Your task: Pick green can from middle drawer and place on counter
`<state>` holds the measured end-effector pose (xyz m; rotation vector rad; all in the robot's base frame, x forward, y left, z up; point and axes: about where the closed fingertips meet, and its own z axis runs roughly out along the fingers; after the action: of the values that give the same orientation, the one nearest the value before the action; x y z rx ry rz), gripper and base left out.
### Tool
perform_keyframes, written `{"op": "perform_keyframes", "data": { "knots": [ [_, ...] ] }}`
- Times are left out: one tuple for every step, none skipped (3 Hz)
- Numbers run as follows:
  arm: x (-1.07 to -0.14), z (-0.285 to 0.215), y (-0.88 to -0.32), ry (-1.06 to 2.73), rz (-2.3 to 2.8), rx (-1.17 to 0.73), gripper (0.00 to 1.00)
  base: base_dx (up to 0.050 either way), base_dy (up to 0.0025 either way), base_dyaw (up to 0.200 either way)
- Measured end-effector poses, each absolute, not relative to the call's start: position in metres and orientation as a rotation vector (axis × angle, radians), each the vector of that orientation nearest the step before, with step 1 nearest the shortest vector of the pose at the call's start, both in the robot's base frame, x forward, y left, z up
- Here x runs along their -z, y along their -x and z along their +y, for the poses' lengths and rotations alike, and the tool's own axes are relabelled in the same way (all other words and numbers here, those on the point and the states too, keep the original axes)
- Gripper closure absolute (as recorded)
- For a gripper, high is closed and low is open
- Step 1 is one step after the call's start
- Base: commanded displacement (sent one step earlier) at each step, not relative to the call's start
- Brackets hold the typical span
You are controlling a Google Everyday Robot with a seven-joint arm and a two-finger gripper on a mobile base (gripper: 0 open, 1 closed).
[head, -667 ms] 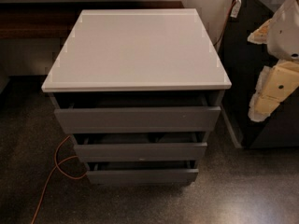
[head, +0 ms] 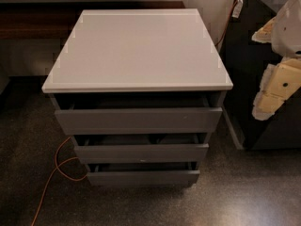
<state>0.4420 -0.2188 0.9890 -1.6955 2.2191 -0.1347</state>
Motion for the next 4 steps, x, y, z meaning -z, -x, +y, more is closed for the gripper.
{"op": "perform_keyframes", "data": {
  "knots": [
    [-0.989,-0.22,-0.442,1.694,2.221,0.135,0.0,0.0,0.0,0.0],
    [-0.959,-0.208,-0.444,1.711,2.197,0.116,0.0,0.0,0.0,0.0],
    [-0.91,-0.188,-0.448,1.733,2.162,0.055,0.0,0.0,0.0,0.0],
    [-0.874,-0.174,-0.45,1.747,2.149,-0.003,0.0,0.0,0.0,0.0]
  ]
}}
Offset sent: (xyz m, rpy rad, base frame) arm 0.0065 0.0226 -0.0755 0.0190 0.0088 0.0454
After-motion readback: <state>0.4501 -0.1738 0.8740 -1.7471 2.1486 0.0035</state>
